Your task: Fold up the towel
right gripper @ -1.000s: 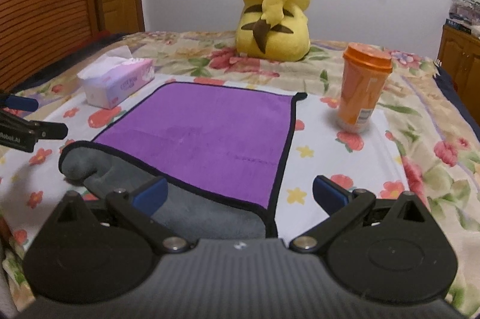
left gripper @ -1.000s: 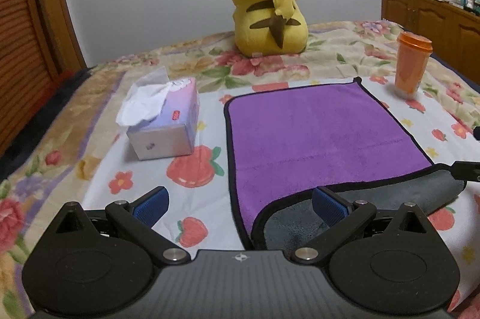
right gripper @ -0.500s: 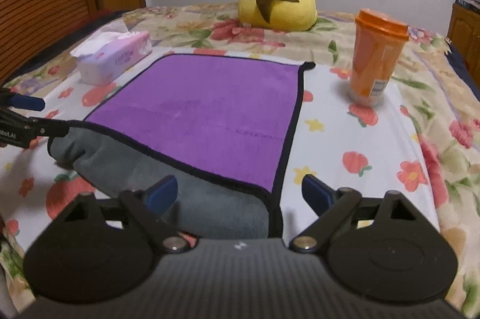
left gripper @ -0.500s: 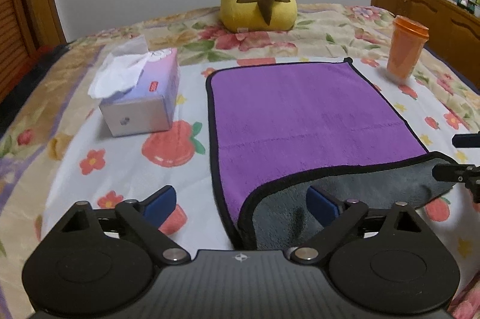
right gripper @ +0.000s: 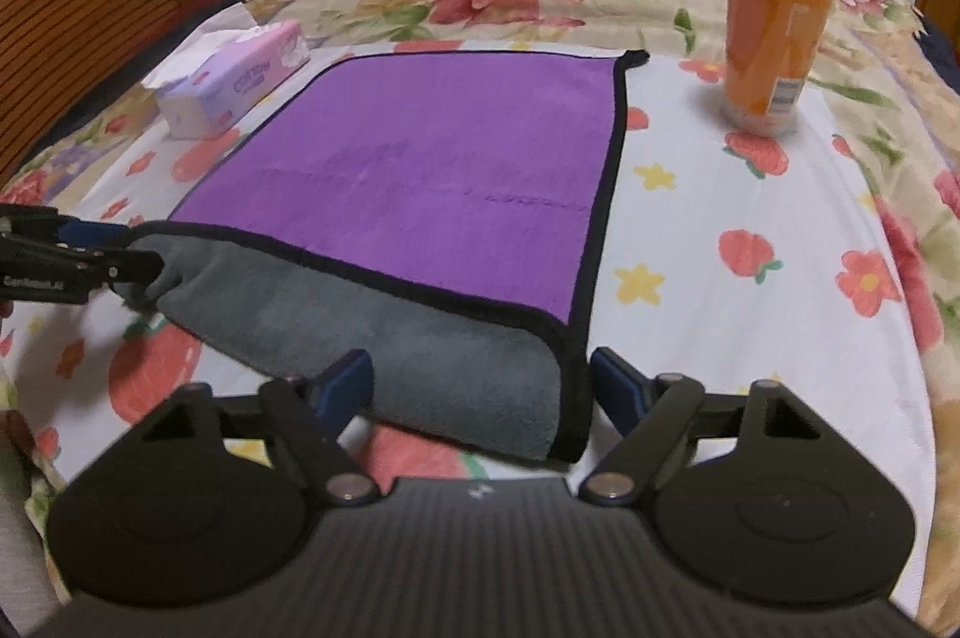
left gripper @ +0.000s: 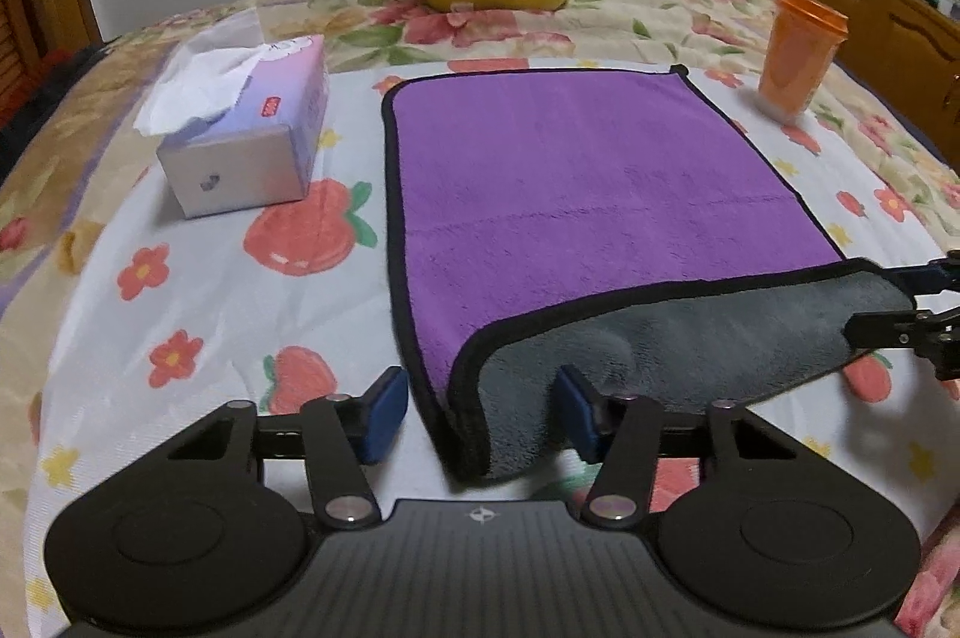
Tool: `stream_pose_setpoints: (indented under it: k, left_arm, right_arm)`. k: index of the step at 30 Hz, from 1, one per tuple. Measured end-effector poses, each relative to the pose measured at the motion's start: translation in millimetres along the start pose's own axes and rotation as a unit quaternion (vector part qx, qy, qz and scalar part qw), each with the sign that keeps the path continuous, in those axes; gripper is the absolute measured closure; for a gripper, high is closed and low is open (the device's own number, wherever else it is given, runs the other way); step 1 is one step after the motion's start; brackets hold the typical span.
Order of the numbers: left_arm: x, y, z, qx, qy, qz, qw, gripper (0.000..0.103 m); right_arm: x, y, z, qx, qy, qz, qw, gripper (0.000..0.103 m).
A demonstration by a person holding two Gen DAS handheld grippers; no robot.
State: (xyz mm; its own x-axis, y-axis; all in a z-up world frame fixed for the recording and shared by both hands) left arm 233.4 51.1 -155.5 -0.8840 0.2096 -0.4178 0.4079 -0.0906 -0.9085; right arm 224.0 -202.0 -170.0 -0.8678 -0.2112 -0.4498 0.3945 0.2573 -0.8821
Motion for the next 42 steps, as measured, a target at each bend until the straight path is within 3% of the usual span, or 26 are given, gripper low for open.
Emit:
stream_pose_setpoints:
  k: [5,11,13,19,21,22,31,42]
  left_arm:
    - [0,-1,2,0.012,-0.001,-0.002,0.9999,0.059]
    - [0,-1,3,0.017,0.0,-0.003,0.9998,0.063]
    - [0,-2,4,0.02,0.0,-0.003,0.9998,0.067]
    - [0,-3,5,0.014,0.005,0.002,0.9999,0.079]
    - [0,-4,6,0.014,0.007,0.003,0.9999,0.09]
    - [0,-4,6,0.015,0.009,0.004,0.9998,0.093]
    - [-4,-18,5,0.018,0.004,0.033,0.9993,0.095]
    - [-16,-49,1,0.017,-0.006,0.1,0.9948,0.095]
  right_arm:
    - [-1,-1,3,-0.006,0.004,-0.002,1.0,0.04]
    - [-3,-4,8,-0.013,0.013,0.001,1.0,0.055]
    - [-4,-4,9,-0.014,0.012,0.001,1.0,0.067]
    - [-1,1,11,0.011,0.0,-0.01,1.0,0.083]
    - [-1,0,10,0.01,-0.005,-0.008,1.0,0.088]
    - [-1,-1,9,0.009,-0.007,-0.008,1.0,0.097]
    - [-6,-9,9,0.01,-0.011,0.014,1.0,0.099]
    - [-22,-36,10,0.006,-0.018,0.08,0.997,0.099]
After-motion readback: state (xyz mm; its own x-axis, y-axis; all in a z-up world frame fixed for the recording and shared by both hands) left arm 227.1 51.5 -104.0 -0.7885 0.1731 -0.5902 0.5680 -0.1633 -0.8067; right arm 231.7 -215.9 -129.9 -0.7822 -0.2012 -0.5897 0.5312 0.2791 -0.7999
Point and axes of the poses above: each gripper's, at about its wrist camera, not at the fingertips, and y roughly the way its jaws point, z to its right, x to its underside, the point moved 7 cm from there along y, roughly the way its jaws point, and after that the axes turned 15 degrees about -z, right-handed, at the moved point
